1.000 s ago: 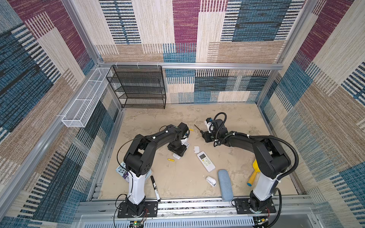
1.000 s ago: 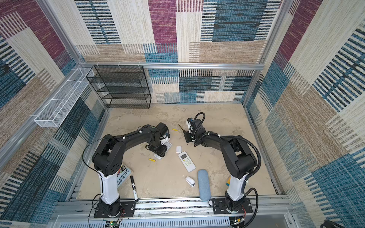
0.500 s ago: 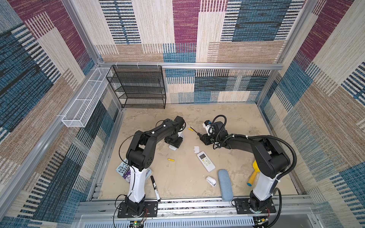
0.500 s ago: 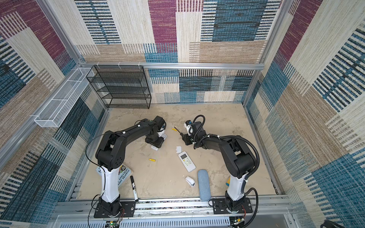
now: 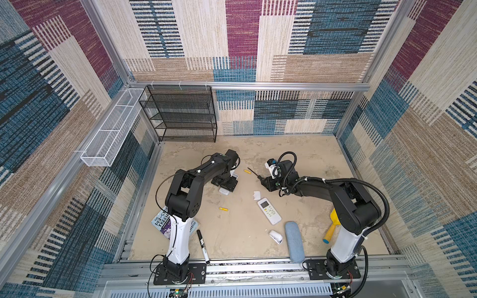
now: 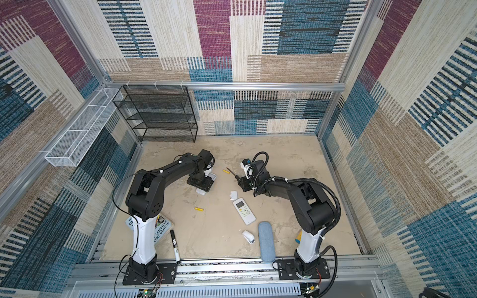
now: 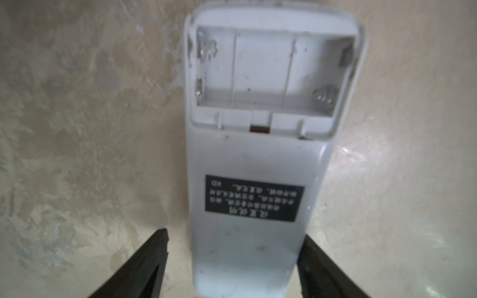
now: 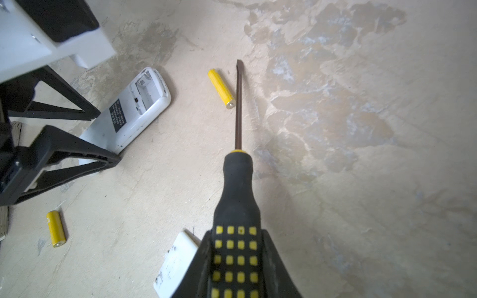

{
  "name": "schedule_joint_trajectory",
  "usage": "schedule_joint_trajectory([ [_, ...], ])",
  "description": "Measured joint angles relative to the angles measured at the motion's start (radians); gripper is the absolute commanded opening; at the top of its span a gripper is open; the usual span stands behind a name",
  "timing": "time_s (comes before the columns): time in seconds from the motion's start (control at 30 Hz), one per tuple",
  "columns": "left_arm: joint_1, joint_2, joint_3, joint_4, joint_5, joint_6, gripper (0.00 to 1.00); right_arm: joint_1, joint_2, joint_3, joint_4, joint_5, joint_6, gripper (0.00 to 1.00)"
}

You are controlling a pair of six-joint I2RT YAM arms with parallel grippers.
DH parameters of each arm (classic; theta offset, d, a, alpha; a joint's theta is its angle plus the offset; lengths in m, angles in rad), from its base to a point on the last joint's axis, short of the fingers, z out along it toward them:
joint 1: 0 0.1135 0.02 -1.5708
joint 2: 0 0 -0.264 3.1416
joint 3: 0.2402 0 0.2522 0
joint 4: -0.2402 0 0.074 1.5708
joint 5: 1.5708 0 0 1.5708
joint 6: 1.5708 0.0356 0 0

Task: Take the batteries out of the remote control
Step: 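Release the white remote with the left gripper while the right lowers the screwdriver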

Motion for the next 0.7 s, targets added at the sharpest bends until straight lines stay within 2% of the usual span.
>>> schedule_joint_trajectory([
  [0.2, 0.000, -0.009, -0.001, 0.000, -0.011, 0.000, 0.88, 0.000, 0.000, 0.001, 0.000, 0.001, 0.000, 0.00],
  [0.27, 0.000, -0.011, 0.000, 0.002, -0.010, 0.000, 0.99, 0.000, 0.000, 0.003, -0.002, 0.002, 0.000, 0.00],
  [0.7, -0.002, -0.076, 0.028, -0.002, -0.007, 0.000, 0.99, 0.001, 0.040, 0.018, 0.030, 0.024, 0.000, 0.02],
])
